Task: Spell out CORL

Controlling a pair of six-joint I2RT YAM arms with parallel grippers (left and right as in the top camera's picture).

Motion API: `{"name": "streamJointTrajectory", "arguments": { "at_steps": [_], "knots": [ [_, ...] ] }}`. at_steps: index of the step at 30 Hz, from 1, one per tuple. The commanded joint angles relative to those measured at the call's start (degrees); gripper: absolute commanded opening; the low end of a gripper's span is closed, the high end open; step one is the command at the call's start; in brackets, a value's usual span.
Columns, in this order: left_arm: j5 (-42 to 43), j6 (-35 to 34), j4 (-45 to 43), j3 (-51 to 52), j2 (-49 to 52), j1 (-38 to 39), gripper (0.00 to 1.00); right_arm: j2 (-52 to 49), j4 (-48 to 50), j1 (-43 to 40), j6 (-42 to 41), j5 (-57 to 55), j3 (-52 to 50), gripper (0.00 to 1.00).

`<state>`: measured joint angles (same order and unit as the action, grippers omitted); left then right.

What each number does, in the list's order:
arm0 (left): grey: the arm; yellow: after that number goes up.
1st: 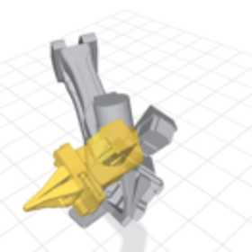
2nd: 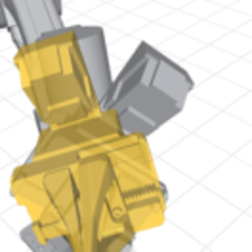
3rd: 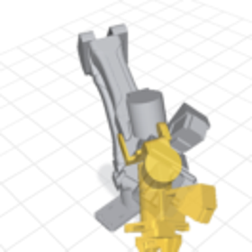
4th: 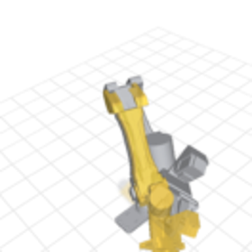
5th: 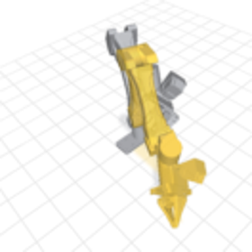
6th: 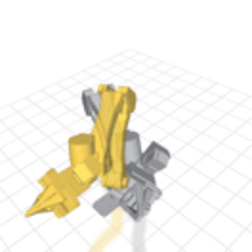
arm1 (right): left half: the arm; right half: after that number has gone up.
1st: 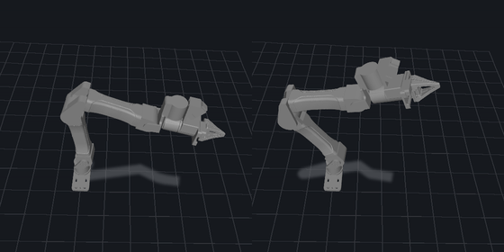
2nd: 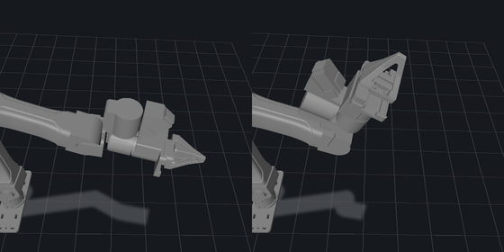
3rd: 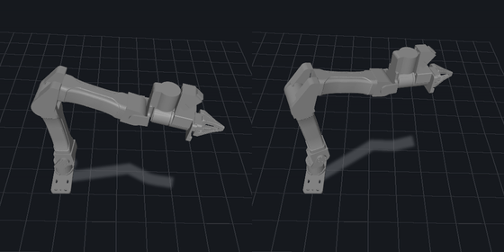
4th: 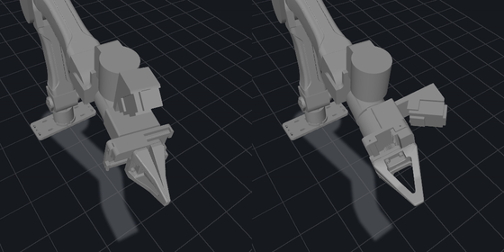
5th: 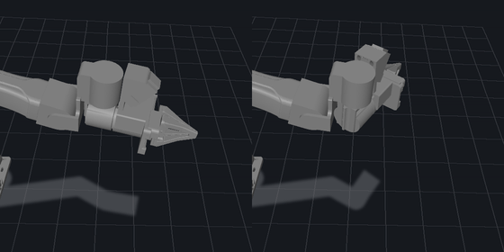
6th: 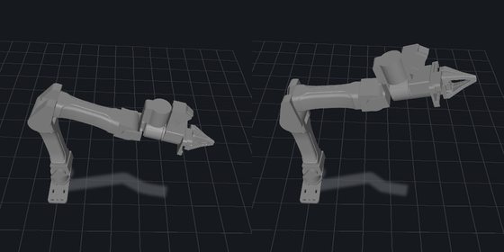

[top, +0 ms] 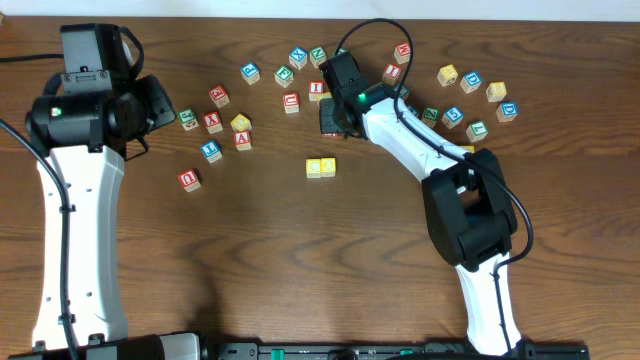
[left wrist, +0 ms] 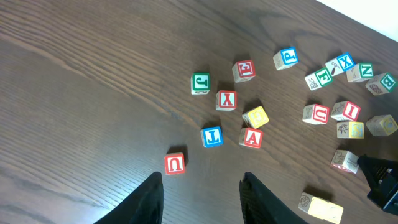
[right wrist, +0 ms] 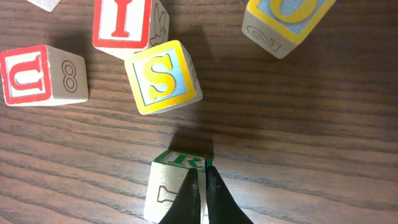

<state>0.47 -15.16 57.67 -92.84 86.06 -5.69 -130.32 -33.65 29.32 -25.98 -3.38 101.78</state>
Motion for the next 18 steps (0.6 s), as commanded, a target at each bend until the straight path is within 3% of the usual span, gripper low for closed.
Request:
{"name": "streamJointTrajectory", "arguments": {
  "at_steps": [1,10,18],
  "knots": [
    [-0.8,0.5,0.1,-0.4,0.5,0.0,0.4,1.9,-0.5,0.1,6.3,0.3,0.1,0.02],
    [-0.8,0.5,0.2,-0.4,0.5,0.0,0.4,1.8,-1.1,-1.1,20.8,0.3,0.1,0.04],
    [-0.8,0.5,0.2,-0.4,0.5,0.0,0.4,1.9,1.1,-1.6,22.4,2.1,0.2,0.09]
  ]
}}
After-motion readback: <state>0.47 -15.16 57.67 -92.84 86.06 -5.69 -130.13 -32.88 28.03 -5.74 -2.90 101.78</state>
